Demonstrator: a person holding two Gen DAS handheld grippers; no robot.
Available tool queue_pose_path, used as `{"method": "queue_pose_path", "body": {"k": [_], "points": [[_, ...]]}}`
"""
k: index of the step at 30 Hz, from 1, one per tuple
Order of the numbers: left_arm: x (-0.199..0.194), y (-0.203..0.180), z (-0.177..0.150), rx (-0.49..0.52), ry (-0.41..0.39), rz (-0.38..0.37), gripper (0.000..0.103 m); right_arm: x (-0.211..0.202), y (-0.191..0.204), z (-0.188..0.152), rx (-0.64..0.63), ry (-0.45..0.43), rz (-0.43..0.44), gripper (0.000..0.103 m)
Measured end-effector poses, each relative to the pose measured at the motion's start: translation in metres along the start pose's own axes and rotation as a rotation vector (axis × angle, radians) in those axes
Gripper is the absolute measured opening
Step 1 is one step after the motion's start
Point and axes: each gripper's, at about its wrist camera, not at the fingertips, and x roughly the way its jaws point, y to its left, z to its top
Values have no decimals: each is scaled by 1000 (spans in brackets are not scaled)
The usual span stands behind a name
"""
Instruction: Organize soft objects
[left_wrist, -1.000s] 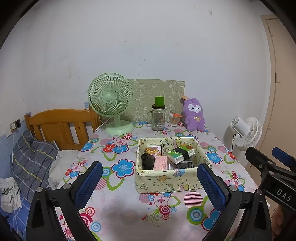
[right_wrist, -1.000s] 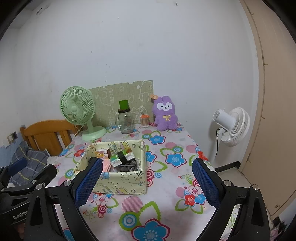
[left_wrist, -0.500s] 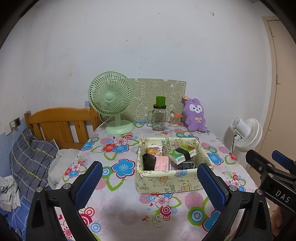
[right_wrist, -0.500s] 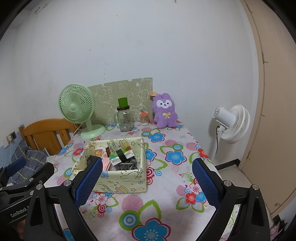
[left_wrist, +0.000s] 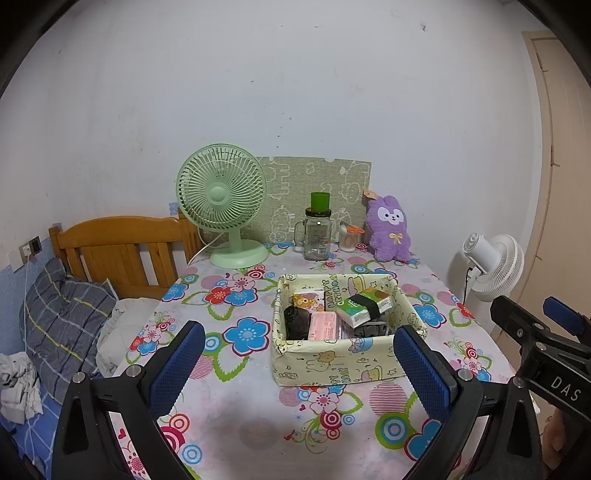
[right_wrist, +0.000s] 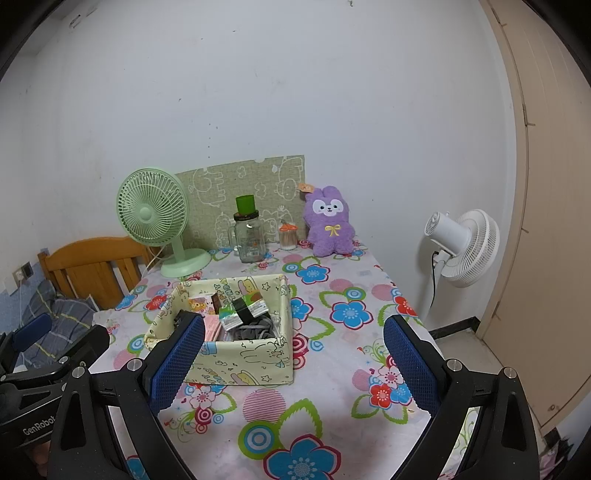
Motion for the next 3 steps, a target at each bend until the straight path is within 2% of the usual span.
{"method": "queue_pose_path", "body": {"k": [3], "points": [[-1,0,0,0,1,1,103,0,0,0,-1,0,1,99]]}}
